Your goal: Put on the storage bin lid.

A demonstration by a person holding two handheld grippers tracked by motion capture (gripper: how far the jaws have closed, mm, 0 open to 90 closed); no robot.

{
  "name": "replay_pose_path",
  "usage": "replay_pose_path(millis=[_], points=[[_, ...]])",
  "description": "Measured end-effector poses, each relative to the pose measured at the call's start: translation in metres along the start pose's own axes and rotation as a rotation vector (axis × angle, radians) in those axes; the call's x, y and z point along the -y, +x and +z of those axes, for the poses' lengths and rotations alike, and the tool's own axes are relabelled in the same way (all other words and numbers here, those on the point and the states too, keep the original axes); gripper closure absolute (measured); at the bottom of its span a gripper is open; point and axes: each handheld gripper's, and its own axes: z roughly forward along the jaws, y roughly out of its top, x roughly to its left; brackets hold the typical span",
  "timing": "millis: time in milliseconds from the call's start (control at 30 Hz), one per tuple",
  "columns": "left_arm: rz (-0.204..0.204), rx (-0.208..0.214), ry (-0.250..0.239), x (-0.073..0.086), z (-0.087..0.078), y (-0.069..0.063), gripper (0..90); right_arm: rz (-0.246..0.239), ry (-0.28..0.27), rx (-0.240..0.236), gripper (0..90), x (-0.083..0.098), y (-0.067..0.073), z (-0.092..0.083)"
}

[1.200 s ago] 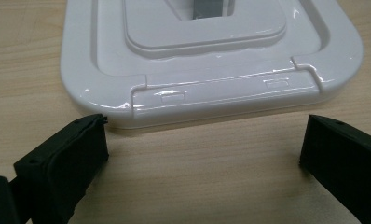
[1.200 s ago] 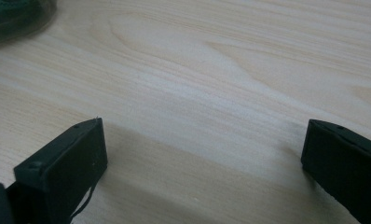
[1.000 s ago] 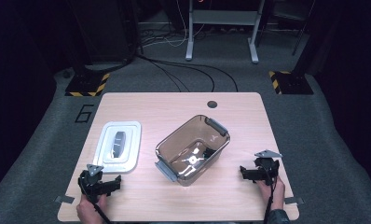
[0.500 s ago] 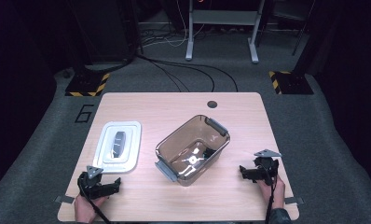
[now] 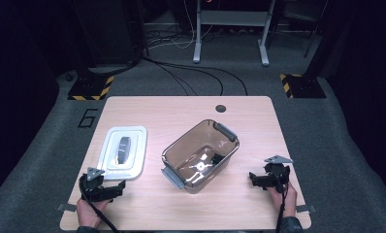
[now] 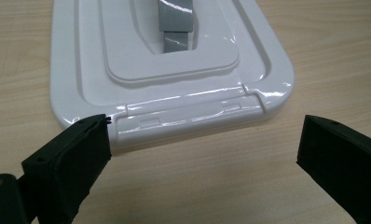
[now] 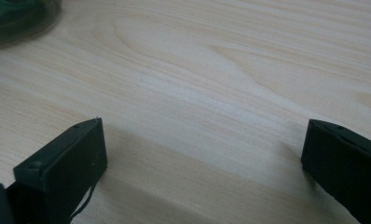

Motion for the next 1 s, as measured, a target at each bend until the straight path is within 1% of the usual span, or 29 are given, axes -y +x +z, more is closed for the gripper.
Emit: replay_pose_path(millis=[67,100,133,167,233,300,333,400,500,567,600,633,733,867,900,1000], points=[[0.001,-0.002,0.001,-0.004,0.001,0.0,2.9,0.0,0.0,0.0,0.0,0.0,0.0,0.0],[-0.002,-0.009,-0.008,-0.007,0.003,0.0,2.9,0.0,0.0,0.0,0.0,0.0,0.0,0.0],[0.007,-0.018,-0.006,-0.008,0.003,0.0,3.1,0.0,0.0,0.0,0.0,0.0,0.0,0.0],[0.013,-0.015,-0.002,-0.011,0.004,0.001,3.2,0.0,0.0,0.0,0.0,0.0,0.0,0.0],[0.008,-0.019,-0.003,-0.016,0.008,0.001,3.8,-0.001,0.0,0.0,0.0,0.0,0.0,0.0],[0.009,-0.021,-0.012,-0.02,0.011,0.001,4.2,0.0,0.0,0.0,0.0,0.0,0.0,0.0],[0.016,-0.023,-0.006,-0.023,0.012,0.001,4.3,0.0,-0.001,0.0,0.0,0.0,0.0,0.0],[0.024,-0.032,-0.012,-0.029,0.015,0.001,4.5,0.0,0.0,0.0,0.0,0.0,0.0,0.0],[0.023,-0.041,-0.023,-0.036,0.019,0.001,4.4,0.0,-0.001,0.0,0.0,0.0,0.0,0.0],[0.028,-0.044,-0.018,-0.041,0.022,0.0,4.4,0.0,-0.001,0.0,0.0,0.0,0.0,0.0],[0.042,-0.049,-0.007,-0.044,0.023,0.0,4.3,0.0,0.0,0.0,0.0,0.0,0.0,0.0],[0.045,-0.055,-0.01,-0.047,0.026,-0.001,4.0,0.0,-0.001,0.0,0.0,0.0,0.0,0.0],[0.057,-0.056,0.015,-0.056,0.032,-0.001,2.9,0.0,-0.001,0.0,0.0,0.0,0.0,0.0],[0.054,-0.078,0.021,-0.067,0.041,0.0,0.2,0.0,-0.001,0.0,0.0,0.0,0.0,0.0],[0.048,-0.08,0.016,-0.069,0.044,0.0,0.0,0.0,-0.001,0.0,0.0,0.0,0.0,0.0],[0.05,-0.093,0.025,-0.073,0.05,0.001,0.0,-0.001,-0.001,0.0,0.0,0.0,0.0,0.0]])
